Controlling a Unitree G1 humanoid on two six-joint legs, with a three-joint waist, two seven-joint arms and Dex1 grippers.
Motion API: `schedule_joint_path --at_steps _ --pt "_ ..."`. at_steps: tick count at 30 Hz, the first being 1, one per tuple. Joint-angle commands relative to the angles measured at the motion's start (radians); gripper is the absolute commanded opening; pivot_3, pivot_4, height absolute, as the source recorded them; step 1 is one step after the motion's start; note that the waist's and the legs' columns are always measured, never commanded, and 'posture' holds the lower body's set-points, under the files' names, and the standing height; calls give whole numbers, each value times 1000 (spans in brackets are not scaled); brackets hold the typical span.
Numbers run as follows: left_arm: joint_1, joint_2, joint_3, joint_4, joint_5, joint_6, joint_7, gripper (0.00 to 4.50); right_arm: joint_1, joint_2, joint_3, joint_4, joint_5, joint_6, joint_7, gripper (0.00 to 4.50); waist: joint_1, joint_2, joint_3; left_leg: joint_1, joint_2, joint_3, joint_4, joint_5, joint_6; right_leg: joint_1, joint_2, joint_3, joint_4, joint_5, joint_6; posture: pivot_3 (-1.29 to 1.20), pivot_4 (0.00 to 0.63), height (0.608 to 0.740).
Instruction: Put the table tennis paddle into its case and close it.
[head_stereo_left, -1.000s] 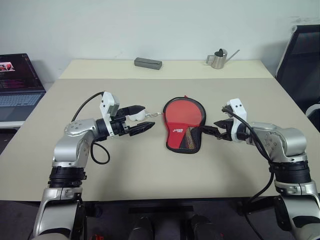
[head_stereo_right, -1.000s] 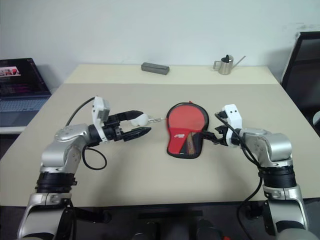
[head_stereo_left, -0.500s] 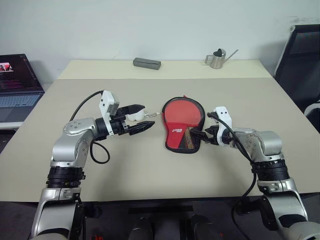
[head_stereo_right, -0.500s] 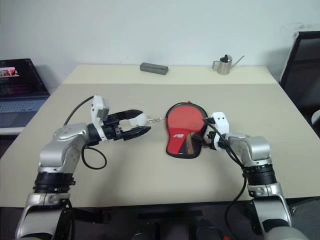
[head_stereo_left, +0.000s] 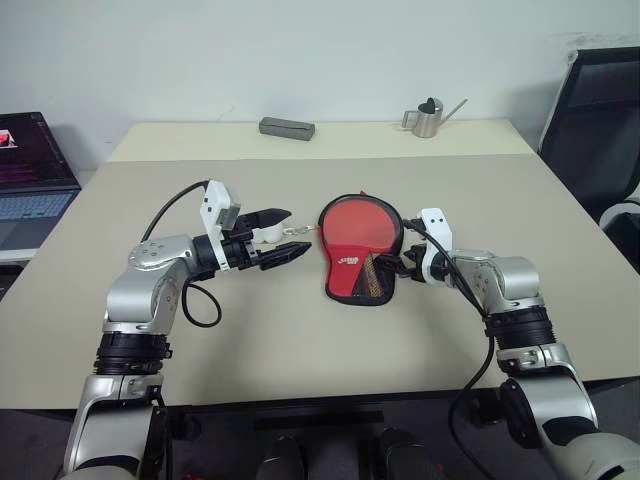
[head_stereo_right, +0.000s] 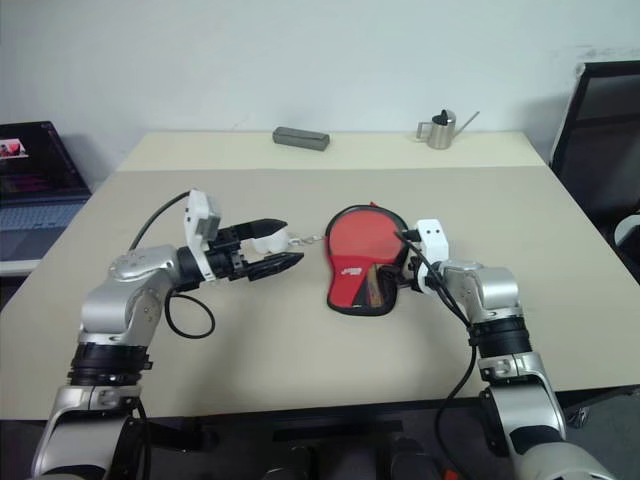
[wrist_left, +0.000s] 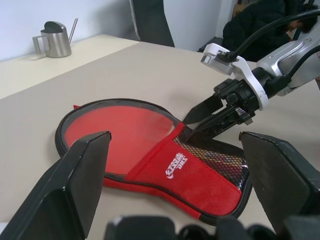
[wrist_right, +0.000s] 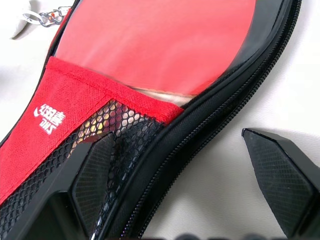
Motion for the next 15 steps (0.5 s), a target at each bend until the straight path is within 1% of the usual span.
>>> schedule_joint_path --at_steps 1,2,5,9,11,13,15 --pt "-20 9 18 -22 -9 -18 4 4500 -9 23 25 -13 -4 16 7 4469 0 0 0 0 0 0 0 0 0 0 0 0 0 0 0 0 150 740" --pt "-18 10 18 -22 -9 -19 4 4500 -8 27 25 -17 -3 20 8 4469 0 0 0 0 0 0 0 0 0 0 0 0 0 0 0 0 150 740" --pt "-14 13 21 -24 -9 -19 4 4500 -3 40 28 -35 -5 31 5 3985 -1 0 0 0 1 0 0 0 0 0 0 0 0 0 0 0 150 740" --pt "-1 22 23 -29 -6 -21 3 4500 -7 61 23 -57 -7 52 -9 2683 -3 0 0 0 1 0 -1 0 0 0 0 0 0 0 -1 0 150 740" --pt "17 38 24 -36 -4 -19 -6 4500 -6 75 10 -73 -3 72 -22 1988 -5 0 0 0 1 0 -1 0 0 0 0 0 0 0 -1 0 150 740" --pt "32 53 28 -39 -5 -17 -12 4500 -4 83 2 -85 -2 85 -33 1394 -9 0 0 0 1 0 -2 0 0 -1 0 0 0 1 -1 0 150 740" --pt "66 85 38 -49 -7 -13 -23 4500 -2 93 -13 -99 0 101 -49 747 -13 0 0 0 1 0 -2 0 0 -1 0 0 0 1 -1 0 150 740"
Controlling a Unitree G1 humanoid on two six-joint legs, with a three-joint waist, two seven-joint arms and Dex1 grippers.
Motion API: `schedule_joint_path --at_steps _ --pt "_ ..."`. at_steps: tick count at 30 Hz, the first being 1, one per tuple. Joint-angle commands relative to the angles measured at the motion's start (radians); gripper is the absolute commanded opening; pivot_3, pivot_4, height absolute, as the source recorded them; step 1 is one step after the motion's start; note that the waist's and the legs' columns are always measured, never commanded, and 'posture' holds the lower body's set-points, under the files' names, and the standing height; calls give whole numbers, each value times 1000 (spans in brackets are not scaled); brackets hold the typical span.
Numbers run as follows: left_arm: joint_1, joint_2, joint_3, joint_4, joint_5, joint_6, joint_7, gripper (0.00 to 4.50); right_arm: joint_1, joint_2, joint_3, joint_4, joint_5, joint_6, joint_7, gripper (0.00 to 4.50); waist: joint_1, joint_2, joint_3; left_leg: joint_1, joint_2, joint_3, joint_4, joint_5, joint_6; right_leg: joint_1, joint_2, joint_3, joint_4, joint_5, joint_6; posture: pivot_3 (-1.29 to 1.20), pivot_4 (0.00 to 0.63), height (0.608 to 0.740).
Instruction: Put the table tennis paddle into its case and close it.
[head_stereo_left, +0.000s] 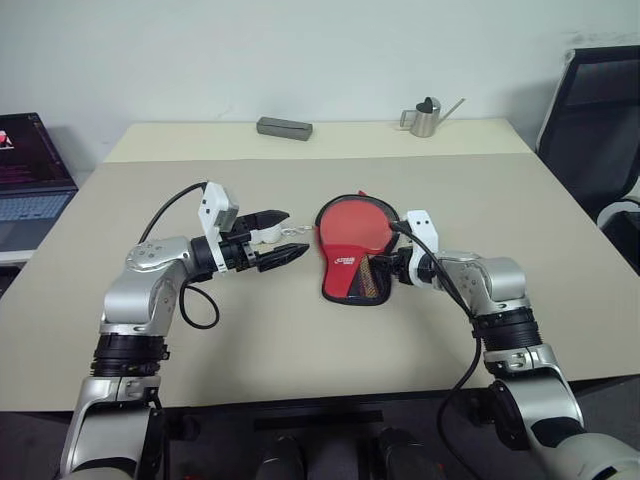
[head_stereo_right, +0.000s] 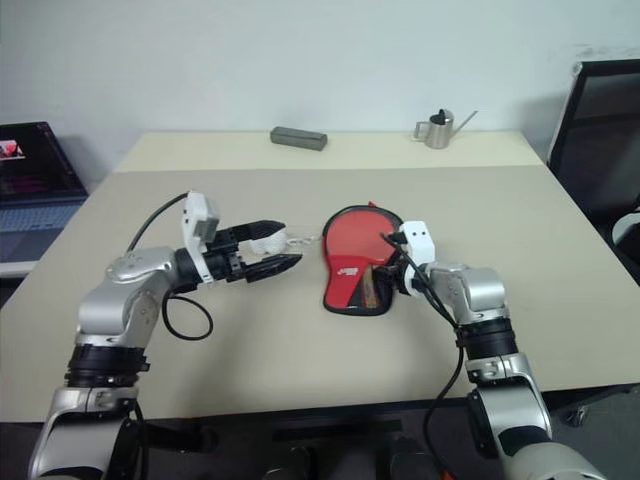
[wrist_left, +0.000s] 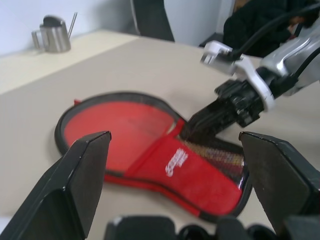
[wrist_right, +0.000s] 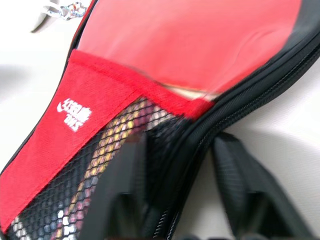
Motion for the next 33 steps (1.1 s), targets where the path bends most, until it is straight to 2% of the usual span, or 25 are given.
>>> schedule_joint_path --at_steps 1,3,8,14,21,26,33 --pt "42 57 40 -54 -12 -6 -25 4500 -2 21 -25 -43 17 37 -25 468 -4 0 0 0 0 0 0 0 0 0 0 0 0 0 0 0 150 740" --pt "73 80 40 -76 -23 6 -39 4500 -5 25 -42 -47 21 53 -37 37 -6 0 0 0 0 0 -1 0 0 0 0 0 0 0 -1 0 150 740" --pt "151 129 33 -163 -64 57 -89 4500 -6 25 -82 -76 54 134 -45 37 -6 0 0 -1 0 0 -2 0 0 0 -1 0 -1 0 -1 0 150 740" --pt "225 194 27 -262 -111 118 -165 4500 35 -10 -63 -169 76 225 -23 37 -6 0 0 -1 0 0 -3 0 0 -1 -1 0 -2 -1 -1 0 150 740" --pt "283 223 30 -367 -165 179 -183 4500 100 -32 -88 -342 124 376 -21 37 -5 0 0 -1 0 0 -3 0 0 -1 -1 -1 -2 -2 0 0 150 740" --pt "322 235 22 -427 -188 197 -192 4500 175 -11 -129 -502 152 510 -41 37 -5 0 0 -1 0 -1 -4 0 0 -1 -1 -1 -2 -3 1 0 150 740" --pt "340 263 12 -454 -205 208 -219 4500 288 38 -139 -644 259 528 -106 37 -4 0 0 -1 1 0 -4 0 0 -1 0 -1 -2 -5 1 0 150 740"
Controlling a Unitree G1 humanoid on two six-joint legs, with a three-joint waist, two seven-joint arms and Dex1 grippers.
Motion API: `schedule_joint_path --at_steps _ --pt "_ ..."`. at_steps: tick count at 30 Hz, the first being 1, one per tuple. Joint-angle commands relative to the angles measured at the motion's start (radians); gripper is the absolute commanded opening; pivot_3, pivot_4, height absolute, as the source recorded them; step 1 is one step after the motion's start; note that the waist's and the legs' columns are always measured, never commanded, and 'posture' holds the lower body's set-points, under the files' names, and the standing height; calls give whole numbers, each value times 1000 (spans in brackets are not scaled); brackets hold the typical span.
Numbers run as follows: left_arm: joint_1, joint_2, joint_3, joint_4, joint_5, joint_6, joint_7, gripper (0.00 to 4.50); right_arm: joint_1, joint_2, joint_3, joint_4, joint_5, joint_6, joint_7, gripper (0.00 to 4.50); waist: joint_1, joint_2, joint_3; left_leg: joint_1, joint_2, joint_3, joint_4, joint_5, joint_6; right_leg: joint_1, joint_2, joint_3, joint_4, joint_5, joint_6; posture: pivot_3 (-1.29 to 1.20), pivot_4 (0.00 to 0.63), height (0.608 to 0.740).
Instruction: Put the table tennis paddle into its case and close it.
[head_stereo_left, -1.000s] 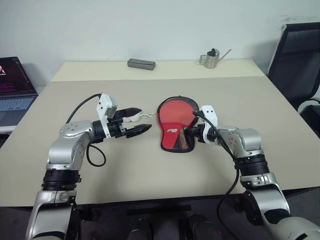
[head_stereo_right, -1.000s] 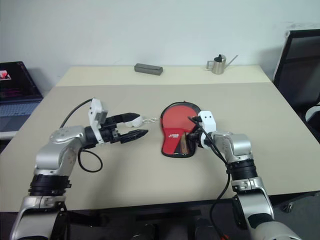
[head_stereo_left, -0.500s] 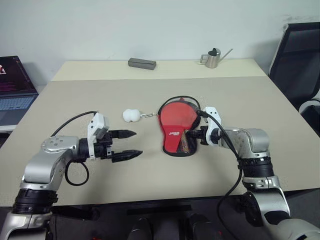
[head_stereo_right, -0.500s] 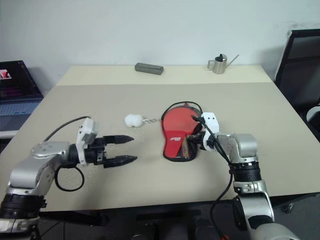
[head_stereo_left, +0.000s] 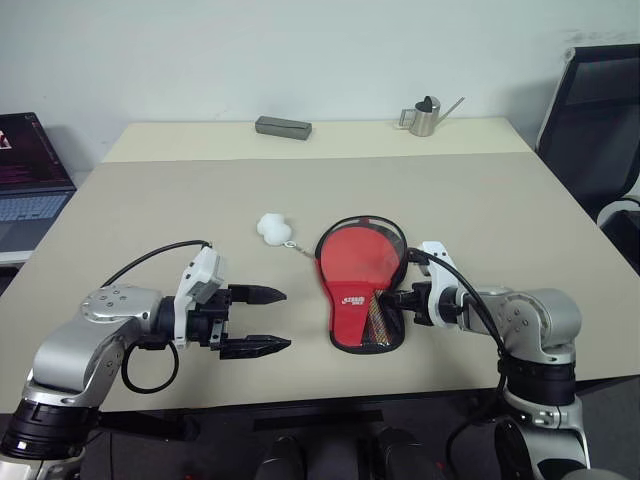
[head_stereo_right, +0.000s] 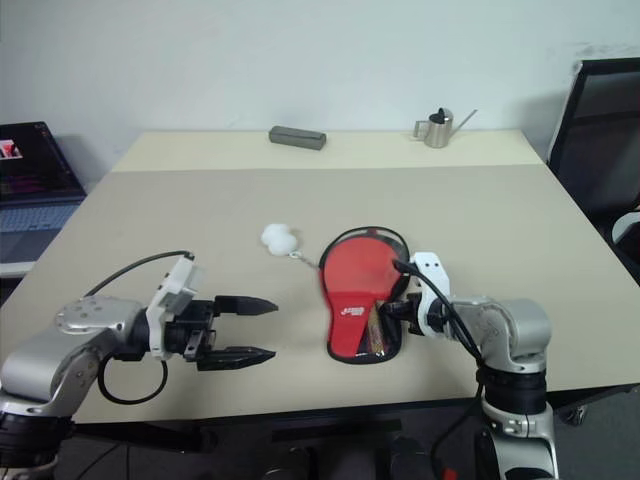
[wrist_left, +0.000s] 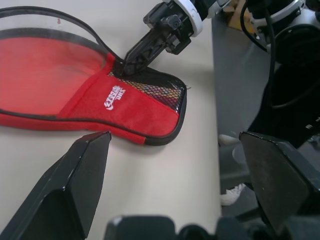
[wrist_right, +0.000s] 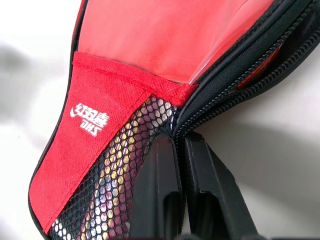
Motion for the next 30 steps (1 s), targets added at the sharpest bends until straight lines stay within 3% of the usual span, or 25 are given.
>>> schedule_joint_path --at_steps 1,15,30 --pt "-1 24 6 -39 -23 4 -21 4500 38 20 4 -81 95 13 -30 37 0 0 0 0 0 0 0 0 0 0 0 0 0 0 0 0 150 740" --pt "43 62 13 -73 -54 30 -24 4500 182 -61 22 -158 335 13 -169 37 0 0 0 0 2 0 -2 0 0 0 1 -1 0 -2 -2 0 150 740" --pt "26 50 -6 -56 -38 12 -19 4500 181 -150 3 -132 423 13 -225 37 25 0 0 0 2 1 -2 0 0 0 1 -1 -2 -5 -7 0 150 740"
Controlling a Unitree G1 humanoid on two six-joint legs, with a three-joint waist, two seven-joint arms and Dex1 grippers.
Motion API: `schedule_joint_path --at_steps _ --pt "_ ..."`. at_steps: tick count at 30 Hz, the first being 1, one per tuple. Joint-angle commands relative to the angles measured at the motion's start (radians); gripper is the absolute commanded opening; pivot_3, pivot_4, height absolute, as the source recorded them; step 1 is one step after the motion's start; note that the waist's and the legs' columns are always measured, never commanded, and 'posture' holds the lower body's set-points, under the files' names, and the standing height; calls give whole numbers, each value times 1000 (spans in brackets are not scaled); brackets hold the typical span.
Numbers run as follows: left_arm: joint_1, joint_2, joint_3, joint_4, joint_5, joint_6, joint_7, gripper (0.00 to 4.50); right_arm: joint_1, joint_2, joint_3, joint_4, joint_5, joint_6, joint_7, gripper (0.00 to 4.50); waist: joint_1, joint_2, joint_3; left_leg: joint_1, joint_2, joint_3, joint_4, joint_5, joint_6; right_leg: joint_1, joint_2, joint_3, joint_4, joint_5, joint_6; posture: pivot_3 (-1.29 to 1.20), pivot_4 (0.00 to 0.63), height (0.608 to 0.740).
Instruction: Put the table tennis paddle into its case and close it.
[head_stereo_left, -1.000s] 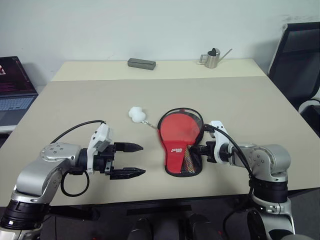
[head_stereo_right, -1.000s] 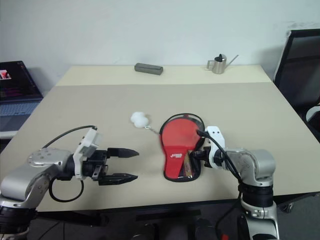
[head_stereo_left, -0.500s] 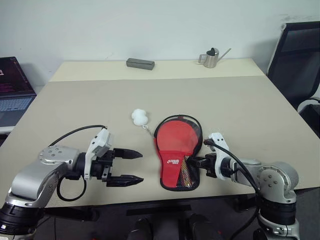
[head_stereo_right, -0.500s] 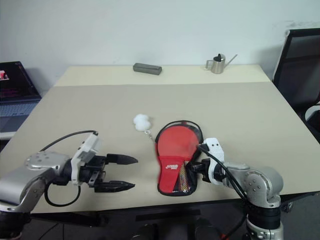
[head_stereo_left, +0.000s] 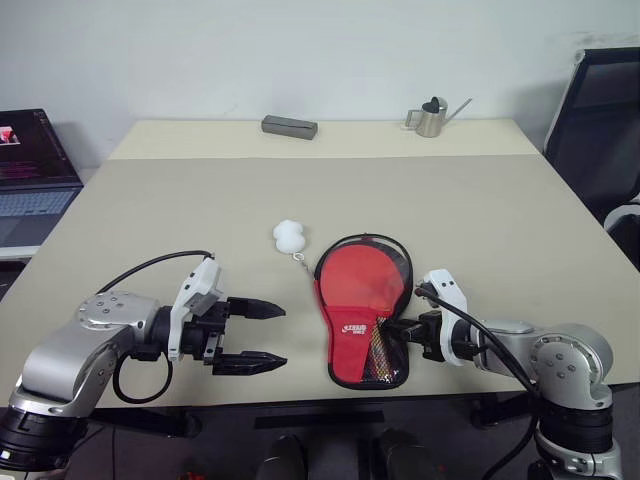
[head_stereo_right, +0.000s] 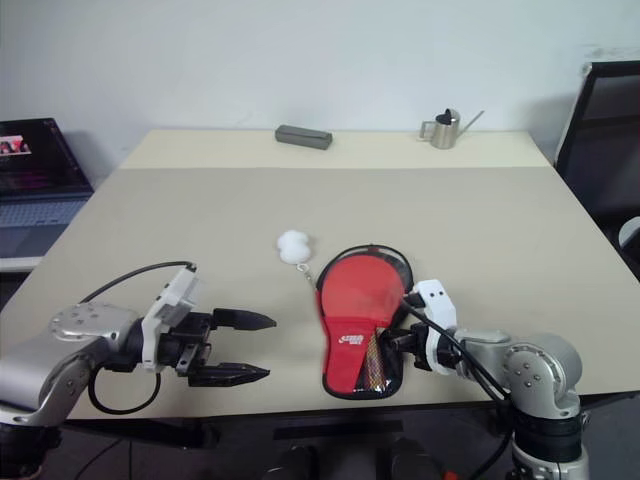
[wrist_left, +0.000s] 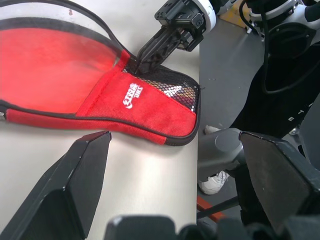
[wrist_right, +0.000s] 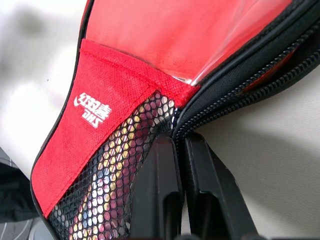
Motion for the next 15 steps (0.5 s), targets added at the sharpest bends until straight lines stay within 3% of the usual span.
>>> schedule_joint_path --at_steps 1,15 --pt "-19 2 1 -17 -5 -11 -2 4500 12 -17 1 4 24 27 -13 37 1 0 0 0 0 0 0 0 0 0 0 0 0 0 0 0 150 740" --pt "-38 -11 -13 -3 5 -21 6 4500 18 -93 -11 18 41 27 -18 37 15 0 0 -1 -1 0 0 0 0 0 0 1 -2 0 0 0 150 740"
